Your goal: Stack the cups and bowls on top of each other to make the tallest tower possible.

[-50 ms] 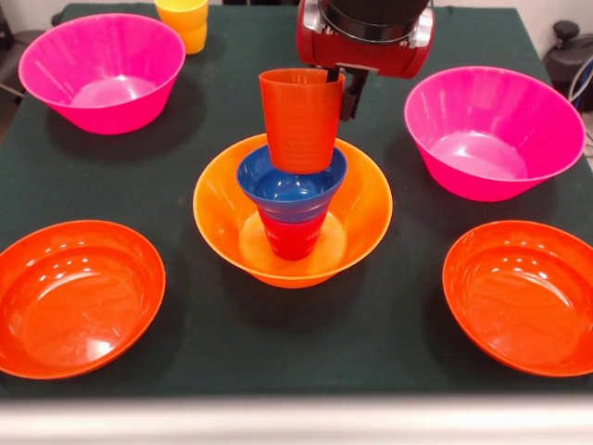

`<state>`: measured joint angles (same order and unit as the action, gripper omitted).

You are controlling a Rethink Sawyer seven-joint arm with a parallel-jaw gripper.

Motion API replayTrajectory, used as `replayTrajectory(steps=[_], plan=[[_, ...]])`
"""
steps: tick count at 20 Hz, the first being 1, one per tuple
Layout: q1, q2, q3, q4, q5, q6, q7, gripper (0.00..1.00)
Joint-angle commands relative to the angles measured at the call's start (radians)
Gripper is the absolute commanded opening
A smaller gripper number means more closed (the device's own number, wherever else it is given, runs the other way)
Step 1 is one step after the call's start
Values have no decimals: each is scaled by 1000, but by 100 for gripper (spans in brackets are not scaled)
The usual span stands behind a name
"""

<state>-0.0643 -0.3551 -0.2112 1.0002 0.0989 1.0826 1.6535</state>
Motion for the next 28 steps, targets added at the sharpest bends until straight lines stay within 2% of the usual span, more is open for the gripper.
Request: replayTrajectory(steps=[1, 4, 10, 14, 28], plan=[[0, 15, 69, -1, -15, 21, 98, 0], [-8, 33, 68, -16, -19, 11, 98, 0], [-24, 17, 68, 11, -32, -10, 59, 0], [-36, 31, 71, -15, -40, -4, 39, 0], [-36, 30, 87, -12, -24, -10, 51, 0]])
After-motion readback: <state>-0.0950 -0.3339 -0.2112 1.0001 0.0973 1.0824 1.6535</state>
